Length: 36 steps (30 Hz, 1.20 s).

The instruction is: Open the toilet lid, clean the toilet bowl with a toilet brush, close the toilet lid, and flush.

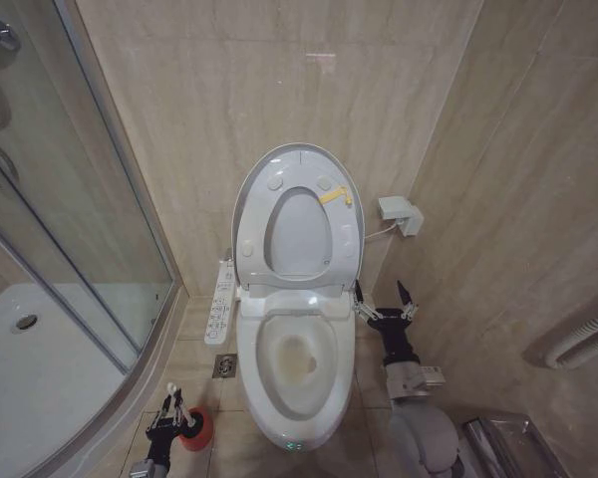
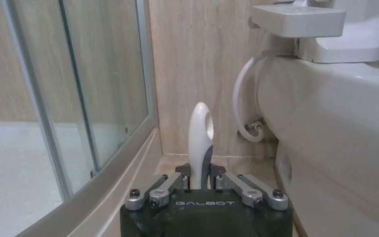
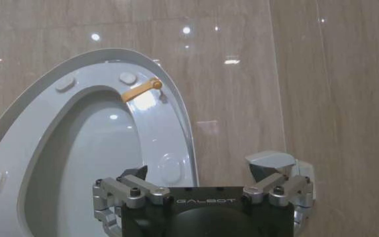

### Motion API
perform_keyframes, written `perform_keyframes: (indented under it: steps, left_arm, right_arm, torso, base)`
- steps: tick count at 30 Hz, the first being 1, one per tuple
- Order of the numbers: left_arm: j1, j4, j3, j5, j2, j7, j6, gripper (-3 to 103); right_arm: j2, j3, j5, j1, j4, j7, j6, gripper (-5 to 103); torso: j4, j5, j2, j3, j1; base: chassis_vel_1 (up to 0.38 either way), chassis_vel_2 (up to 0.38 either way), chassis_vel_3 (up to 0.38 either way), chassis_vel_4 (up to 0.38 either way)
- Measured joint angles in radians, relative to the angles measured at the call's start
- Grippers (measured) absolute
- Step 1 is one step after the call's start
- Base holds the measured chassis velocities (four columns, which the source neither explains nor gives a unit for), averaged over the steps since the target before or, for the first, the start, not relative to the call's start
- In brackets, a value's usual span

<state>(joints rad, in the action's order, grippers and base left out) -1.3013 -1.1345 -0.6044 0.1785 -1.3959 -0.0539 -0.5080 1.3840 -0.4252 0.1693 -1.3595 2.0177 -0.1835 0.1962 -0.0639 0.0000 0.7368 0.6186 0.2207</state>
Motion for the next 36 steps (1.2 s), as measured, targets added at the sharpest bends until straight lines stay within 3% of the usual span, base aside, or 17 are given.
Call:
perform_keyframes:
  steps: [8,20,27,30,36]
  left_arm:
    - [-0.006,-0.020,0.001,-0.005,-0.012,-0.002,-0.011,19]
    - [-0.082,-0.201,0.005,-0.018,-0.023,0.012,-0.034,19]
    - [-0.172,-0.399,0.009,-0.024,-0.018,0.030,-0.028,19]
    - [-0.270,-0.570,0.009,-0.033,-0.001,0.052,0.005,19]
    - [-0.363,-0.750,0.021,-0.039,0.016,0.064,0.010,19]
  right_arm:
    - [0.000,0.000,0.000,0.000,0.000,0.000,0.000,100]
    - [0.000,0.000,0.000,0.000,0.000,0.000,0.000,100]
    - [0.000,0.000,0.000,0.000,0.000,0.000,0.000,100]
    - [0.000,0.000,0.000,0.000,0.000,0.000,0.000,100]
    - [0.000,0.000,0.000,0.000,0.000,0.000,0.000,100]
  torso:
    - [0.0000,-0.0001,0.000,0.000,0.000]
    - [-0.0001,-0.0001,0.000,0.000,0.000]
    - [-0.0001,0.0000,0.000,0.000,0.000]
    - [0.0001,0.0001,0.000,0.000,0.000]
    - [0.0001,0.0000,0.000,0.000,0.000]
  base:
    - [0.000,0.000,0.000,0.000]
    - [0.000,0.000,0.000,0.000]
    - [0.000,0.000,0.000,0.000]
    - [0.000,0.000,0.000,0.000]
    - [0.000,0.000,0.000,0.000]
